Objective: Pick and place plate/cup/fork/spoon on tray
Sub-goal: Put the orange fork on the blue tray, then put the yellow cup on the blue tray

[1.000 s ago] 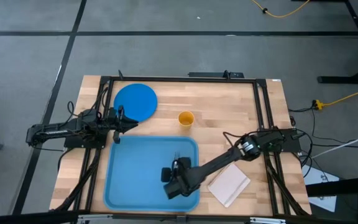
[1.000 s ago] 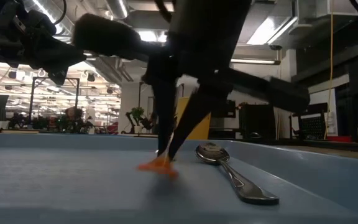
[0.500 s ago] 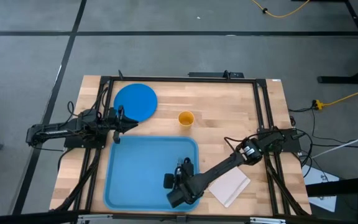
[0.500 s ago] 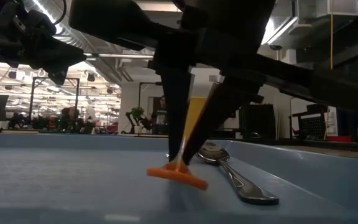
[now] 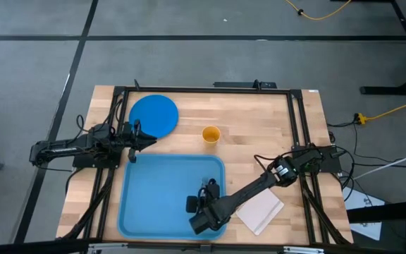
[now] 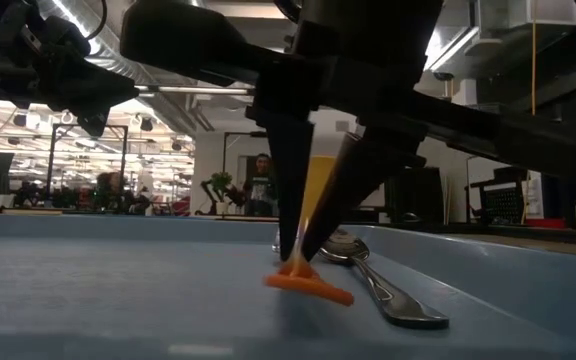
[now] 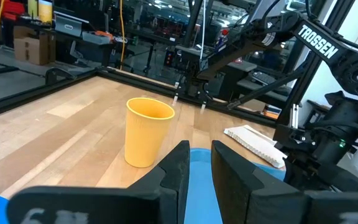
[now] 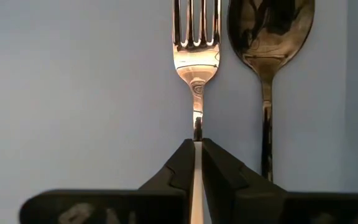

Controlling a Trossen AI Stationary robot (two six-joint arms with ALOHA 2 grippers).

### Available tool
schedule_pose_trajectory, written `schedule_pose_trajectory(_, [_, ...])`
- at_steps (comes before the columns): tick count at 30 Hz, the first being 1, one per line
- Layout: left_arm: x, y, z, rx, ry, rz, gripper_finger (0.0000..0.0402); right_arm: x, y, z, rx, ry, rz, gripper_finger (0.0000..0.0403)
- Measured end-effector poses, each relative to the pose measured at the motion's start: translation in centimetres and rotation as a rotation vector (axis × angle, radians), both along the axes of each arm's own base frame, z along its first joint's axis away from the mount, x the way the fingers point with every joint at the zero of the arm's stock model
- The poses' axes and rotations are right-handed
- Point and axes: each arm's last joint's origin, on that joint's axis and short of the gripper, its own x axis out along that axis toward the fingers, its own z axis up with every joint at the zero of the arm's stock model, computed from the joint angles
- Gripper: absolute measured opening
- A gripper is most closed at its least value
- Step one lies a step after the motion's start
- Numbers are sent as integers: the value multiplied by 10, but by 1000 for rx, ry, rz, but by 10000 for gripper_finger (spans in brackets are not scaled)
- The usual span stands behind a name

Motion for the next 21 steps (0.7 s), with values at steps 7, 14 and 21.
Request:
schedule_pose_trajectory(7, [0, 0, 0, 0, 0, 0, 59, -1, 0, 0, 0, 1, -23, 69])
schedule_pose_trajectory(14, [0, 0, 0, 0, 0, 0, 59, -1, -1, 0, -16, -9, -26, 80])
schedule_pose_trajectory(21, [0, 0, 0, 0, 0, 0, 59, -6, -4, 39, -183, -33, -23, 79])
